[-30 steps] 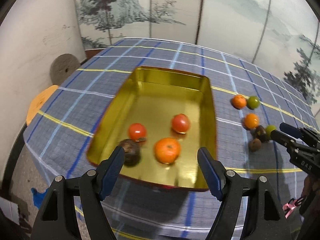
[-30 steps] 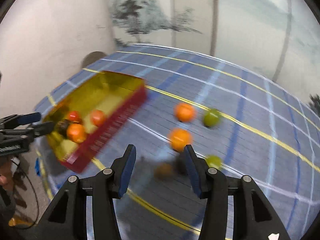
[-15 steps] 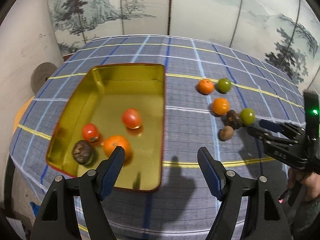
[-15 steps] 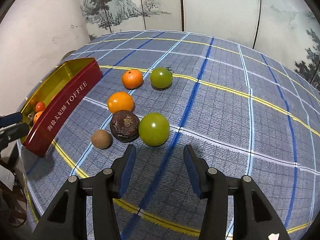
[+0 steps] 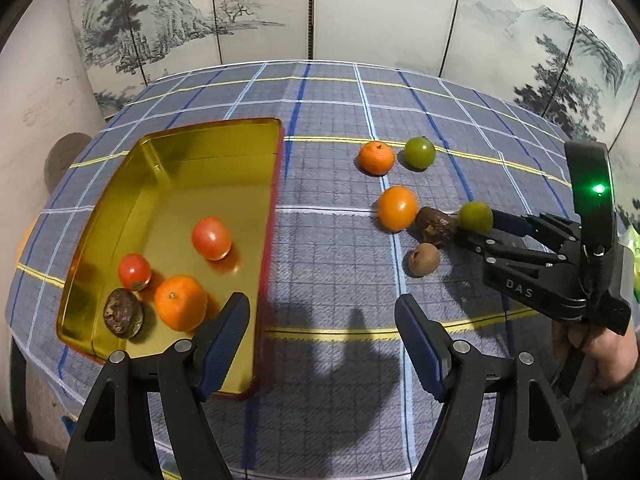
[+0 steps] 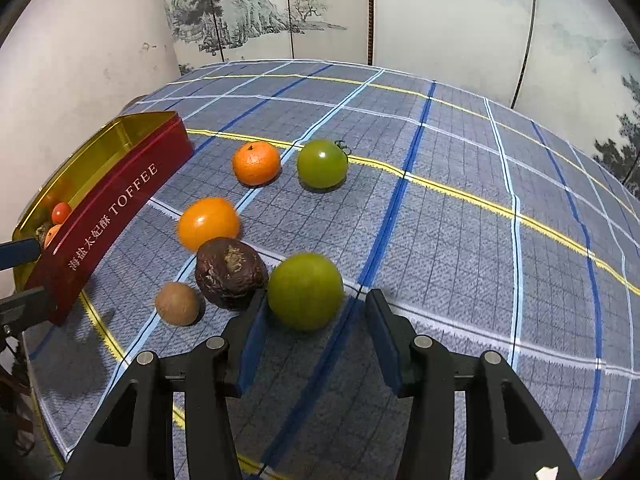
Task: Organize fruits
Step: 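Move the right gripper to the large green fruit and close on it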
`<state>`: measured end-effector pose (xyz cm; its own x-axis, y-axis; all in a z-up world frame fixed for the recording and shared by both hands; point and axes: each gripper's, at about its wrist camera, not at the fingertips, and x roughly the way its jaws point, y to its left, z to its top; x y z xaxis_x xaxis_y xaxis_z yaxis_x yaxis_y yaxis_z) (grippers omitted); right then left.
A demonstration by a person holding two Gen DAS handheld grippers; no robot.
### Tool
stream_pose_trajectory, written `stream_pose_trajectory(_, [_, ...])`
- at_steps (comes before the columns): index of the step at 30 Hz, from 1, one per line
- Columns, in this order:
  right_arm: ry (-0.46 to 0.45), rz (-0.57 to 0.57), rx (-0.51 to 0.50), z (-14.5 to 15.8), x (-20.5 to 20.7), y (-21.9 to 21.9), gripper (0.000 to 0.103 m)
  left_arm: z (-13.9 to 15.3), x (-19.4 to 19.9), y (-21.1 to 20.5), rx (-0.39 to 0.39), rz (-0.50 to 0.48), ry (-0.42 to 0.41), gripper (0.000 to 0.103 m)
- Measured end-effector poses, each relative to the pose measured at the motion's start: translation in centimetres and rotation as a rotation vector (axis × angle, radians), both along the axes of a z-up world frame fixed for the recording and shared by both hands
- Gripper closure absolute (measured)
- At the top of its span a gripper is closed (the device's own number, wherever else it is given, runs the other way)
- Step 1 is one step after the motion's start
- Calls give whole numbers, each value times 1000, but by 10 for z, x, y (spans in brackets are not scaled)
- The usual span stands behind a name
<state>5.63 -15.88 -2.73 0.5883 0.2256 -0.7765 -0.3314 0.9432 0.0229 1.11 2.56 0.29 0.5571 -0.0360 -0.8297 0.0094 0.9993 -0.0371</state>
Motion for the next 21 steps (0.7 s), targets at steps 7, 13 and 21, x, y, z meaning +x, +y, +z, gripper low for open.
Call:
stream_pose_trajectory(7, [-11,13,0,0,1,4,70,3,4,-7,22,5,-16,27])
stream_pose_trajectory(13, [-10,-20,20,0,0,-9,70,8,7,-13,21,-13,-33,27])
stream_pose_trajectory(21, [-19,-108,2,0,2,-47,70,5,17,-35,-3,-68,-29,28])
